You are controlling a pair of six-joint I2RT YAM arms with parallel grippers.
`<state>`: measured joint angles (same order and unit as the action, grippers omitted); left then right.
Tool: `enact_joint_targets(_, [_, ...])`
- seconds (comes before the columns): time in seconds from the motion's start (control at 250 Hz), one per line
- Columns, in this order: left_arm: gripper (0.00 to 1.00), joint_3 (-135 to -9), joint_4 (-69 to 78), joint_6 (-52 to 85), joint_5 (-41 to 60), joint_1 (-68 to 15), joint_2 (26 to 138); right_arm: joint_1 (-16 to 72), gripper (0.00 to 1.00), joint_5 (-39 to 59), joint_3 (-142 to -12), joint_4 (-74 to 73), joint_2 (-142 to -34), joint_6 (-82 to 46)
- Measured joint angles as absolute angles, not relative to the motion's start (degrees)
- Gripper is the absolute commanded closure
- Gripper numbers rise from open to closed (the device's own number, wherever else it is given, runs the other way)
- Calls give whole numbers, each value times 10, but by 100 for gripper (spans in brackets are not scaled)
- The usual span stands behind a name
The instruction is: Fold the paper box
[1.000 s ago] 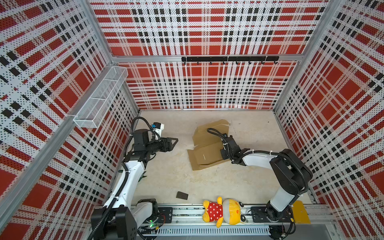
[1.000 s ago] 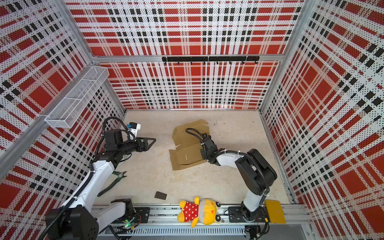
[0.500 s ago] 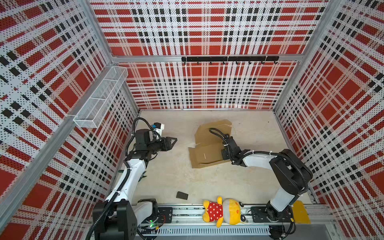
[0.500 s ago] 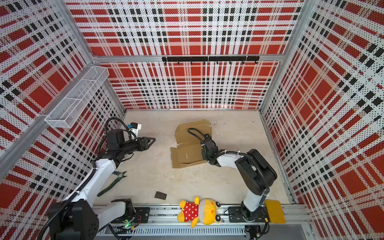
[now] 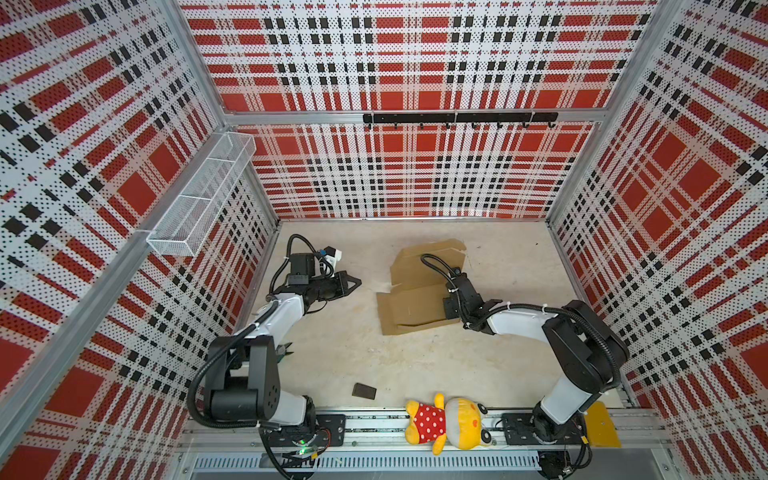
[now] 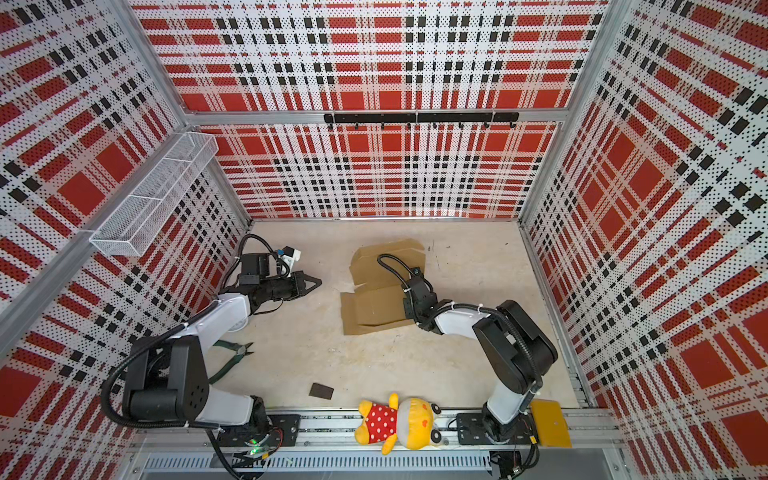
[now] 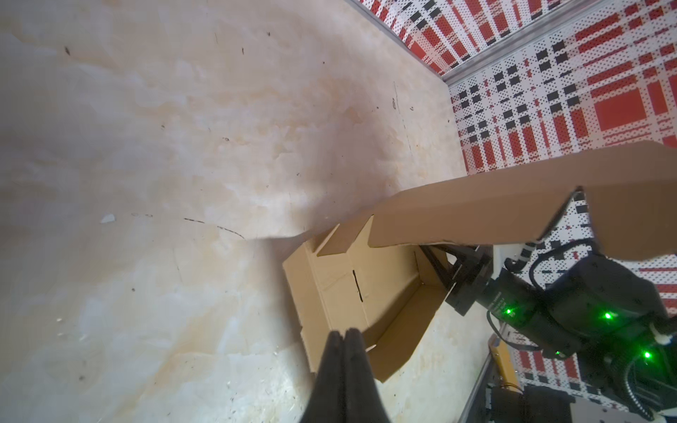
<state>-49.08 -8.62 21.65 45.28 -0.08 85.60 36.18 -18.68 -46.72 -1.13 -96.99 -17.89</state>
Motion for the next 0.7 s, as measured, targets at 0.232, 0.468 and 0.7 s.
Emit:
enact_joint_targets(0.232, [100,-554,-67,242,459,-57,934,367,100,-188,-467,-9,-966,-190])
enact_joint_targets(0.468, [100,-585,-51,254,456,-92,992,369,100,-192,-468,-6,-966,-193])
enact_joint_targets(0.7, [100,-596,-58,255,449,-107,1040,371,100,-192,-468,-7,-967,-198])
